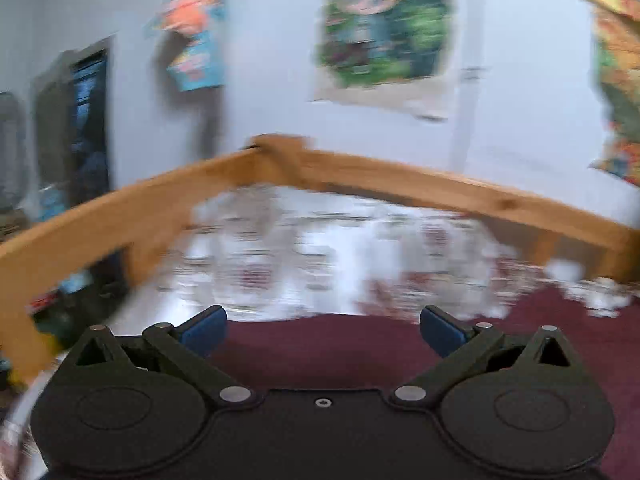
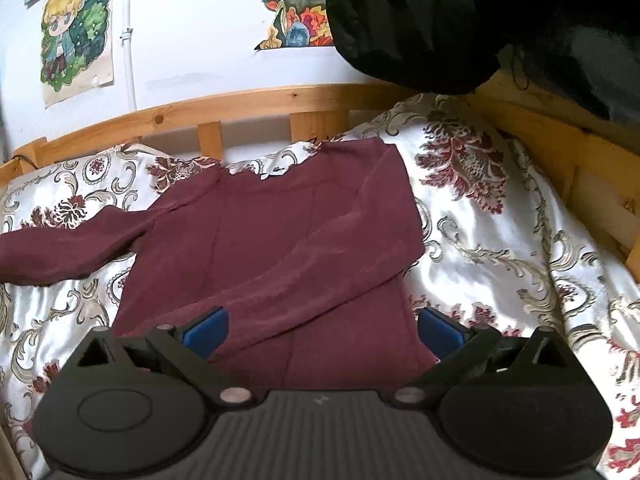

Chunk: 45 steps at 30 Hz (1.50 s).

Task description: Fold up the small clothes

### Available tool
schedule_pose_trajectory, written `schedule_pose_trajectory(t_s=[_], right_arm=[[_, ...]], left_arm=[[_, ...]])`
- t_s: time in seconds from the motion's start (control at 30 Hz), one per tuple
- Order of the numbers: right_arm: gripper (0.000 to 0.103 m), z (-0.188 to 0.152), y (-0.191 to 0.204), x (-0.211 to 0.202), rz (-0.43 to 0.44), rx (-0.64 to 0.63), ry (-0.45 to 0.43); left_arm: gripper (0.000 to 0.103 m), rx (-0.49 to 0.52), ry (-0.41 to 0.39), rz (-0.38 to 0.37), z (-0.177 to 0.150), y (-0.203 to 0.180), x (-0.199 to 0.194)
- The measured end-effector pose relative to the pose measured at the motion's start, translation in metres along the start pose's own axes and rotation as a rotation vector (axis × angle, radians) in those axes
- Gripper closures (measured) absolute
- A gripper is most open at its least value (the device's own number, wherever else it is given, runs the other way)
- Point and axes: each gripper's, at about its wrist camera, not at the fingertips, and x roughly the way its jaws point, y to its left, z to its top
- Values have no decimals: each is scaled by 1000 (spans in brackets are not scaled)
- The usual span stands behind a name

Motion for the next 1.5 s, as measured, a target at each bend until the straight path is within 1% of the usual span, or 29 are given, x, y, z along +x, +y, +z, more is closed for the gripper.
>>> schedule_pose_trajectory(t_s=[0.07, 0.1, 0.17, 0.27, 0.3, 0.33, 0.4, 0.5, 0.57, 0.6, 0.63, 0.67, 0.7, 0.77, 0.8, 0.87, 0.9, 0.97, 1.1, 1.17, 1.23, 1.33, 1.4, 1.5], right_arm=[[0, 0, 1, 7, 9, 0, 19], [0, 0, 3, 10, 10, -3, 29], [0, -2, 5, 16, 11, -11, 49], [0, -5, 8, 23, 14, -16, 77], [0, -6, 9, 26, 15, -17, 86], [0, -7, 10, 28, 16, -19, 95], [0, -9, 13, 32, 14, -24, 111], [0, -11, 16, 39, 8, -38, 129], [0, -12, 18, 43, 6, -45, 141], [0, -13, 19, 46, 5, -47, 148], [0, -13, 19, 48, 5, -47, 155], [0, -14, 20, 49, 6, -47, 160], [0, -14, 21, 50, 9, -47, 164], [0, -15, 22, 51, 14, -50, 171], [0, -15, 22, 52, 16, -52, 172], [0, -15, 23, 51, 21, -55, 172], [0, -14, 23, 51, 24, -54, 172], [0, -13, 24, 51, 29, -50, 172], [0, -10, 25, 47, 42, -43, 162], [0, -8, 25, 45, 49, -41, 153], [0, -7, 24, 43, 54, -35, 142], [0, -4, 22, 39, 56, -24, 129], [0, -2, 19, 35, 53, -10, 118], [0, 1, 13, 28, 40, 22, 103]], left_arm=[[1, -39, 14, 6, -1, 32, 16], [1, -48, 38, -2, -3, 47, 24], [1, -28, 52, -20, -8, 63, 34], [1, 58, 59, -33, -16, 75, 50], [3, 75, 70, -39, -19, 79, 55], [7, 83, 83, -44, -22, 83, 60], [8, 76, 100, -65, -24, 87, 71], [11, 85, 79, -83, -25, 86, 78], [20, 99, 76, -80, -25, 83, 82], [31, 114, 71, -85, -24, 80, 84], [45, 127, 75, -98, -24, 79, 85], [50, 141, 89, -112, -23, 76, 88], [53, 155, 102, -106, -23, 74, 91], [61, 168, 109, -62, -23, 70, 97], [66, 154, 111, -47, -22, 70, 98], [79, 113, 110, -26, -20, 71, 97], [89, 102, 110, -18, -18, 72, 97], [95, 97, 105, -8, -15, 70, 94], [97, 121, 38, -3, -1, 55, 72], [97, 106, -2, -33, 12, 44, 56], [97, 86, -41, -88, 24, 31, 39], [97, 83, -104, -193, 43, 3, 10], [97, 96, -140, -270, 54, -23, -10], [97, 131, -191, -395, 59, -65, -39]])
